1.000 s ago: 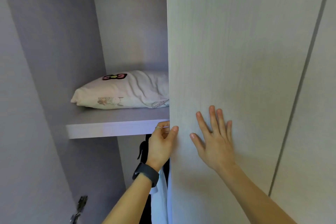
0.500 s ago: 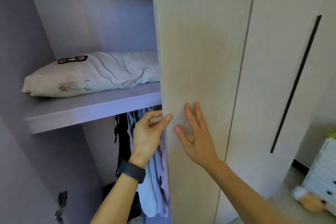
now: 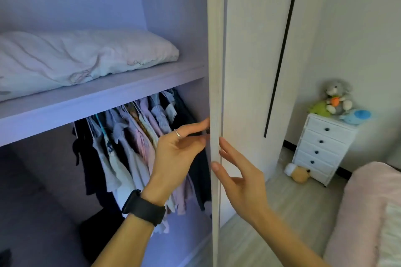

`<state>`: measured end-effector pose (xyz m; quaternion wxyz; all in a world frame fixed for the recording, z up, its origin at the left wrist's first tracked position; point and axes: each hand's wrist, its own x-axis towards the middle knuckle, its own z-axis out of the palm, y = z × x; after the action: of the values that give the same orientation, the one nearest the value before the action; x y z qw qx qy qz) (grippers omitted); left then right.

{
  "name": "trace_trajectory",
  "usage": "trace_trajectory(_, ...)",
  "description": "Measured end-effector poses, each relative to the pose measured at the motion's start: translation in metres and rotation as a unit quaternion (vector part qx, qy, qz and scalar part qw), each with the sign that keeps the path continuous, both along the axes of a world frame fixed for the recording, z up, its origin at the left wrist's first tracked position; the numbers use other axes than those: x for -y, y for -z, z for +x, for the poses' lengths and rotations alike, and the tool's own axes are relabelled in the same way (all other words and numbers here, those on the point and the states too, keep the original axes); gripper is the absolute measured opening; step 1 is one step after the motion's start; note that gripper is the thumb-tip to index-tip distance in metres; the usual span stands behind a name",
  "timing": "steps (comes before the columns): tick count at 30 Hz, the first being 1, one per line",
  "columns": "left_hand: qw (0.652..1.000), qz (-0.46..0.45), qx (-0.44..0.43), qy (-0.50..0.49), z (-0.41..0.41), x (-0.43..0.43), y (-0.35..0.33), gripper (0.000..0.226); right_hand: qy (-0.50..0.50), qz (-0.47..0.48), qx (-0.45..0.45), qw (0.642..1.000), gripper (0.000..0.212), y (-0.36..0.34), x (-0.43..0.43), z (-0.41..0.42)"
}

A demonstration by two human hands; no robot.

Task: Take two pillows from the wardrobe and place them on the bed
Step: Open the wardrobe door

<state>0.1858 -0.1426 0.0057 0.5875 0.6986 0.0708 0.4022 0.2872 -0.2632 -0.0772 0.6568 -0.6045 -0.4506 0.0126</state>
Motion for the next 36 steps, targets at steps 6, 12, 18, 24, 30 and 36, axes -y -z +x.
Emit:
trace_trajectory(6, 0.987, 0.161, -0.024, -0.016, 0.043, 0.011, 0.032, 0.074, 0.095, -0.017, 0.053, 0.994, 0.068, 0.004, 0.028, 0.009)
trace_trajectory(12, 0.862, 0.487, -0.128, -0.064, 0.106, 0.013, 0.07, 0.108, 0.209, -0.047, 0.051, 0.975, 0.065, 0.009, 0.068, 0.04)
trace_trajectory(18, 0.819, 0.554, -0.149, -0.029, 0.175, 0.027, 0.084, 0.106, 0.299, -0.065, 0.01, 0.952, 0.051, -0.001, 0.098, 0.091)
trace_trajectory(24, 0.82, 0.551, -0.135, -0.068, 0.22, 0.045, 0.094, 0.113, 0.342, -0.119, -0.001, 0.932, 0.046, -0.002, 0.106, 0.146)
trace_trajectory(30, 0.822, 0.551, -0.128, -0.07, 0.226, 0.047, 0.094, 0.108, 0.357, -0.116, -0.003, 0.927, 0.054, 0.0, 0.103, 0.146)
trace_trajectory(36, 0.87, 0.454, -0.184, -0.053, 0.164, 0.018, 0.119, 0.067, 0.347, -0.137, -0.06, 0.926, 0.068, 0.055, 0.094, 0.072)
